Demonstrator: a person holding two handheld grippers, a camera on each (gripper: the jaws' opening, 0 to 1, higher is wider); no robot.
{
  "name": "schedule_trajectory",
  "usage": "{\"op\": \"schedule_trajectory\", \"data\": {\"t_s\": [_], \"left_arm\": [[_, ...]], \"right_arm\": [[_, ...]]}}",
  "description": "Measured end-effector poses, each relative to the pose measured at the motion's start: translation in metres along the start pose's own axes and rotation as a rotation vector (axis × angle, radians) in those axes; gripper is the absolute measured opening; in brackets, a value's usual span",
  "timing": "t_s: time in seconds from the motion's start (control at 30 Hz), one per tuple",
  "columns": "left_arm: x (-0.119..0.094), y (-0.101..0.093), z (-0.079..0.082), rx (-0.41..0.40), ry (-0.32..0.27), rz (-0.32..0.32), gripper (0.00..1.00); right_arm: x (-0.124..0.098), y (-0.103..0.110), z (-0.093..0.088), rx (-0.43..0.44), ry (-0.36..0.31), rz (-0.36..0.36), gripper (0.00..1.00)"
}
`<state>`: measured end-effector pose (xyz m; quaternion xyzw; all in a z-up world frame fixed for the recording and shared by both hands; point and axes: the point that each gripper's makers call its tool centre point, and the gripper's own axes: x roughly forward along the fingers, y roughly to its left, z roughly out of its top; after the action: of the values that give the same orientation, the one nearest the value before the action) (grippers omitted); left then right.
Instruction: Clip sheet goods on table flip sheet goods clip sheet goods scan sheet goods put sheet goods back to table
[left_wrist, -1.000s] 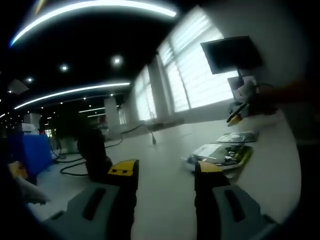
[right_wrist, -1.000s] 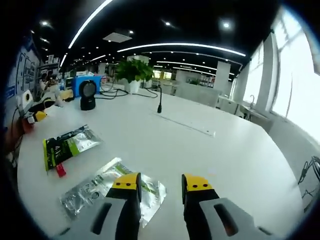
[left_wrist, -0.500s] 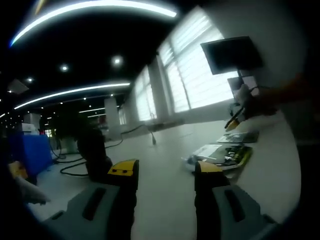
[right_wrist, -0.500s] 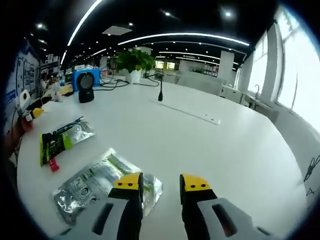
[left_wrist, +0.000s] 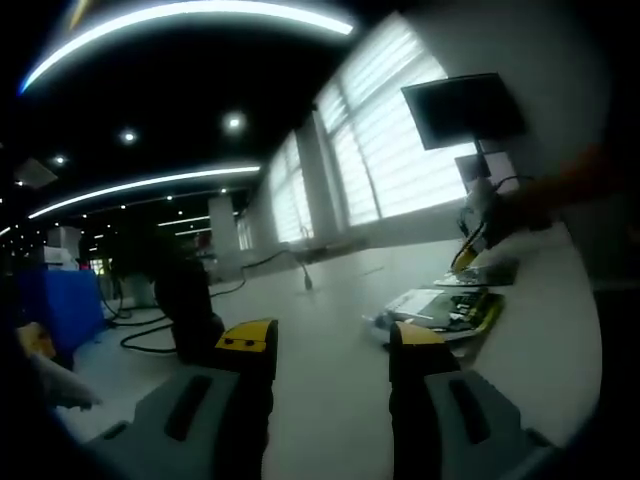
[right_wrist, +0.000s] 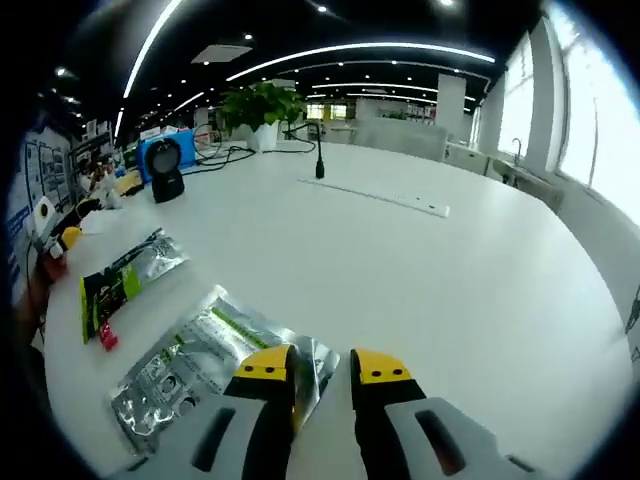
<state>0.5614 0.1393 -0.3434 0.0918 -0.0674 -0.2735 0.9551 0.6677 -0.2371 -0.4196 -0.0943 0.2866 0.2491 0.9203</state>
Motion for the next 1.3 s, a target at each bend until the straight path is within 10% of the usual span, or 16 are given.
{"op": "schedule_trajectory", "data": {"t_s": [1.3], "left_arm": [[0.000, -0.002, -0.002, 0.007, 0.012, -0.008, 0.37]], "right_arm": [[-0.007, 0.037, -0.009, -0.112, 0.095, 0.046, 0.00]]}}
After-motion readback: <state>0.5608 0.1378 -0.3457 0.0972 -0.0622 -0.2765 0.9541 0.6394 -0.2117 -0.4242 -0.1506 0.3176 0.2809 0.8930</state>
